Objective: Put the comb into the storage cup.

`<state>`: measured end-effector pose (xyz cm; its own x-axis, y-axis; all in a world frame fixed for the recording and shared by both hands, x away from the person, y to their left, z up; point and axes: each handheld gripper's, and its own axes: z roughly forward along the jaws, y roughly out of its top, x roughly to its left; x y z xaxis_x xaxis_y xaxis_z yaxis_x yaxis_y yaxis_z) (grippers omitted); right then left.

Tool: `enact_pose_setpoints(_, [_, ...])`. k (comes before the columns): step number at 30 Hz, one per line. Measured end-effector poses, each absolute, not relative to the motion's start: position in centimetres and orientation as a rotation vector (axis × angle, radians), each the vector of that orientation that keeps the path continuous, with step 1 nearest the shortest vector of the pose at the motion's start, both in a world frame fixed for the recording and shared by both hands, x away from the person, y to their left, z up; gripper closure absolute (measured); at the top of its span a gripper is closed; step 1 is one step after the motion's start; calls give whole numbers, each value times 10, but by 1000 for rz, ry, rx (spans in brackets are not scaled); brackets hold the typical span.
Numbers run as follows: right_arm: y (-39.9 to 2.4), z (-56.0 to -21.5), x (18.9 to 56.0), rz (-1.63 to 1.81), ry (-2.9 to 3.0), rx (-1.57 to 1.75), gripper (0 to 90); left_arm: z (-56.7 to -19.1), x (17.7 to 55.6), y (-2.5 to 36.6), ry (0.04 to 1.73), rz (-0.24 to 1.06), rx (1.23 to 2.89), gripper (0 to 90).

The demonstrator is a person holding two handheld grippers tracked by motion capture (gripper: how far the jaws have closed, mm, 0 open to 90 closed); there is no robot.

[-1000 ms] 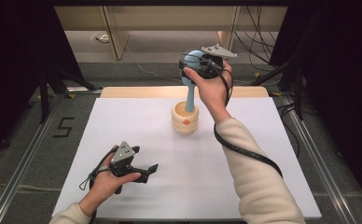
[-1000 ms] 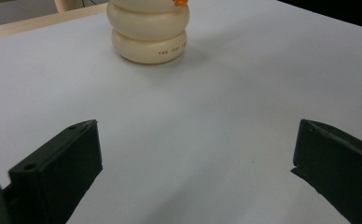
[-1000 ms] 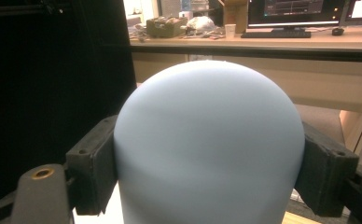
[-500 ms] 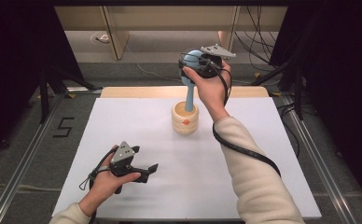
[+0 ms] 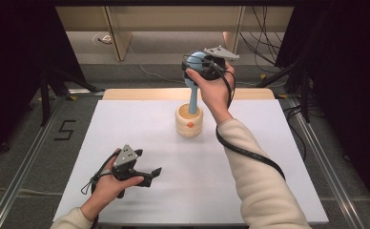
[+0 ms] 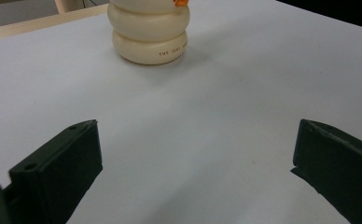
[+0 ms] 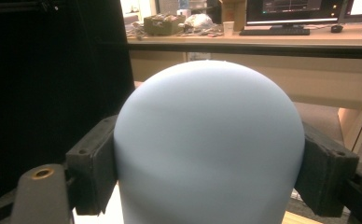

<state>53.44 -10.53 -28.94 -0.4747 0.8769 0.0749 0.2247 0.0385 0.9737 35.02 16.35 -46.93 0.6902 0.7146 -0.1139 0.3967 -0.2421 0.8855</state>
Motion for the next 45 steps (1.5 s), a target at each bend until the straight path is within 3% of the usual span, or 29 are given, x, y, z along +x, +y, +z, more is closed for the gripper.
enact_pose_setpoints(45, [-97,-305,543,1455,1762,1127,206,-469,350,164,871,381,1865,6])
